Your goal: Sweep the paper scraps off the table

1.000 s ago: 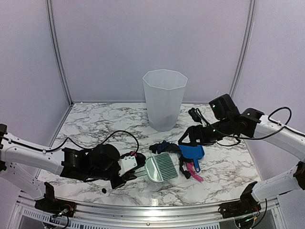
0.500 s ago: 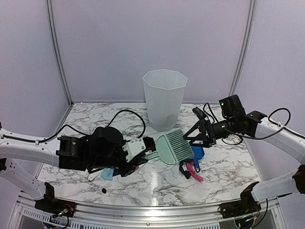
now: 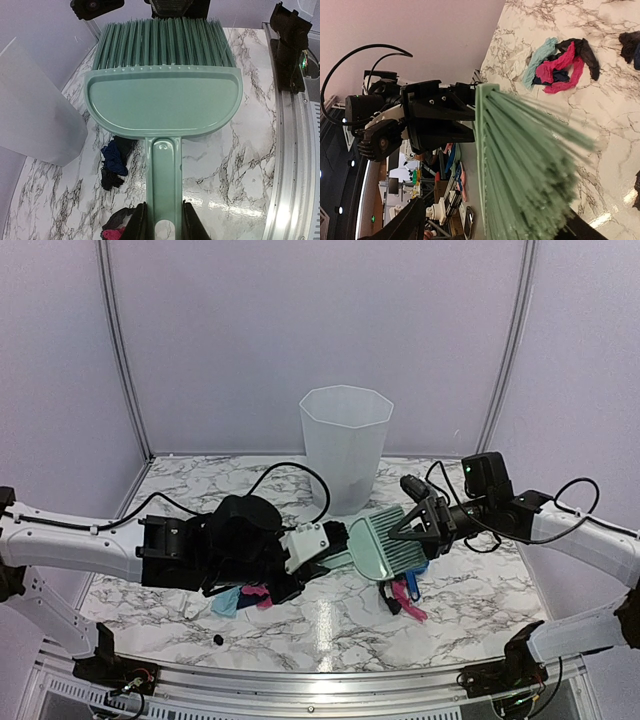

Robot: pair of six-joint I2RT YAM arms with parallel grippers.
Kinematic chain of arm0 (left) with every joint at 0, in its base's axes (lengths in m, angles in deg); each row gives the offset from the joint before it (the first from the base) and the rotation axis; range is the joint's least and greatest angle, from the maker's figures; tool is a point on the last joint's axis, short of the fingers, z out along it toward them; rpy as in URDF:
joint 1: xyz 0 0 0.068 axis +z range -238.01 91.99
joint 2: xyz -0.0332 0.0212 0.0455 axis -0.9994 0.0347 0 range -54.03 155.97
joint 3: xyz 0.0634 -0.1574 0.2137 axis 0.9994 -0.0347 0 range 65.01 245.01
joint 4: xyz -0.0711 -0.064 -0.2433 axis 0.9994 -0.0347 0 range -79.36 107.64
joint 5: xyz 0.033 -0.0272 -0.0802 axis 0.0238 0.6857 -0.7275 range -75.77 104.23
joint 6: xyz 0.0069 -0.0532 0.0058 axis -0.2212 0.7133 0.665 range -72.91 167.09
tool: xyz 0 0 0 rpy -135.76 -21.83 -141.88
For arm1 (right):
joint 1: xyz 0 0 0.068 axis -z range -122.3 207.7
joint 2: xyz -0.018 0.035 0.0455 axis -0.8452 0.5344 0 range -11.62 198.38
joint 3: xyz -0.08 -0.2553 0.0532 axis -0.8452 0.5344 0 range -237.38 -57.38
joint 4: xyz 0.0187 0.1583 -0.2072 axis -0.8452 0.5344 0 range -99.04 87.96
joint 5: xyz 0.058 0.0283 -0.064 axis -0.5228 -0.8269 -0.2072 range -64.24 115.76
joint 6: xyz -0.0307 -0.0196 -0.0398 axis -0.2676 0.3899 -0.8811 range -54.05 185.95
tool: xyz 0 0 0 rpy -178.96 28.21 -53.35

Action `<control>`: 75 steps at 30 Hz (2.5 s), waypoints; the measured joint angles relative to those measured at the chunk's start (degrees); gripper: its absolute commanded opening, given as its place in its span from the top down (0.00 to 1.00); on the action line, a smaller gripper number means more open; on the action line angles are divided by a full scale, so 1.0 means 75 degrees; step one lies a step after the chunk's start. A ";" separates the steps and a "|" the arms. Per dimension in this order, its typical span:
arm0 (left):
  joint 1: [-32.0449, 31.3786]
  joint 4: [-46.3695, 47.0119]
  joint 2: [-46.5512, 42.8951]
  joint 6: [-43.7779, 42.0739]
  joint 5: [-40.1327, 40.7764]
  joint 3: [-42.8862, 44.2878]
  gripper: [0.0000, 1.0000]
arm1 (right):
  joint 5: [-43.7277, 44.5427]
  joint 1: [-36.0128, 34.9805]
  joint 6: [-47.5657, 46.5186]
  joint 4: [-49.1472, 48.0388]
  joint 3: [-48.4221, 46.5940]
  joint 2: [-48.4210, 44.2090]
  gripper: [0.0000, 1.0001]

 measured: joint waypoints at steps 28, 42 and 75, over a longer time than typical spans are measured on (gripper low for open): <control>-0.0058 -0.0067 0.0431 -0.0006 -0.0184 0.0595 0.83 | -0.0551 0.0003 0.0233 -0.0720 0.0245 0.0003 1.00; -0.0221 -0.0181 0.0015 0.0096 0.0901 0.0664 0.01 | -0.0437 0.0032 0.0052 -0.0254 -0.0522 -0.0009 1.00; 0.2311 -0.0504 -0.1247 0.7187 -0.3806 0.3025 0.25 | 0.0105 -0.0265 0.3159 -0.6137 -0.2130 0.0329 1.00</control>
